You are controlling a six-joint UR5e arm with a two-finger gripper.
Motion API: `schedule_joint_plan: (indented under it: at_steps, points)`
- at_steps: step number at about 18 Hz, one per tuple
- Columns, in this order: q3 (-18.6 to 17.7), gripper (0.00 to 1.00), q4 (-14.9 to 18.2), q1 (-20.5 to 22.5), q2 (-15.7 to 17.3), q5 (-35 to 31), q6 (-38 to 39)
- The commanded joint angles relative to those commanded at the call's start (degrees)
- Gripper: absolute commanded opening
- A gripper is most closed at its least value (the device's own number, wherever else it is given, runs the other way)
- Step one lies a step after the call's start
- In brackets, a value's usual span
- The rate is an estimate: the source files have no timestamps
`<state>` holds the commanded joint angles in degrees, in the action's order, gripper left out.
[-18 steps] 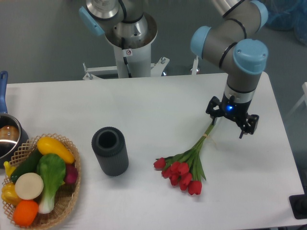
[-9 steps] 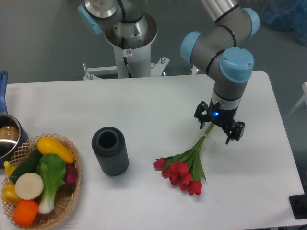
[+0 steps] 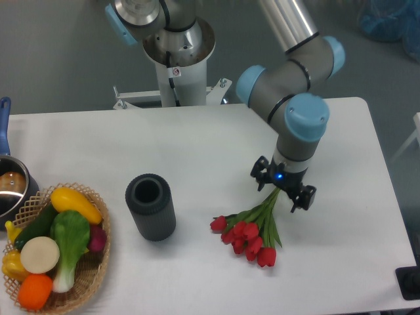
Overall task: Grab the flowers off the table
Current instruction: 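Close the gripper around the tulip stems near the blooms, then lift the gripped red tulip bouquet up off the table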
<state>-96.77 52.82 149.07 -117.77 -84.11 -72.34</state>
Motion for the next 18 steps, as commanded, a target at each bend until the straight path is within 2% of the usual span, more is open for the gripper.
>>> schedule_joint_plan:
  at_steps: [2,5,6,9,11,12,13,15,18]
  points:
    - [0.5,1.0,-2.5,-0.8,-1.7,0.0,2.6]
    - [0.7,0.99,-3.2,-1.2,-2.4,0.0,3.3]
    - [0.7,0.89,-3.2,-1.2,-2.4,0.0,3.2]
    - [0.8,0.47,-3.2,-1.2,-2.5,0.0,3.1]
    - [0.6,0.14,-3.2,-1.2,-2.2,0.0,3.4]
    - [0.6,0.08,-3.2,-1.1,-1.9,-0.1,3.7]
    - [0.5,0.08,-3.1,-1.1,-1.5,0.0,3.9]
    - [0.8,0.0,-3.1,-1.0,-0.6,0.0,4.5]
    - [1.3,0.0,-3.1,-0.9,0.4,-0.4,6.2]
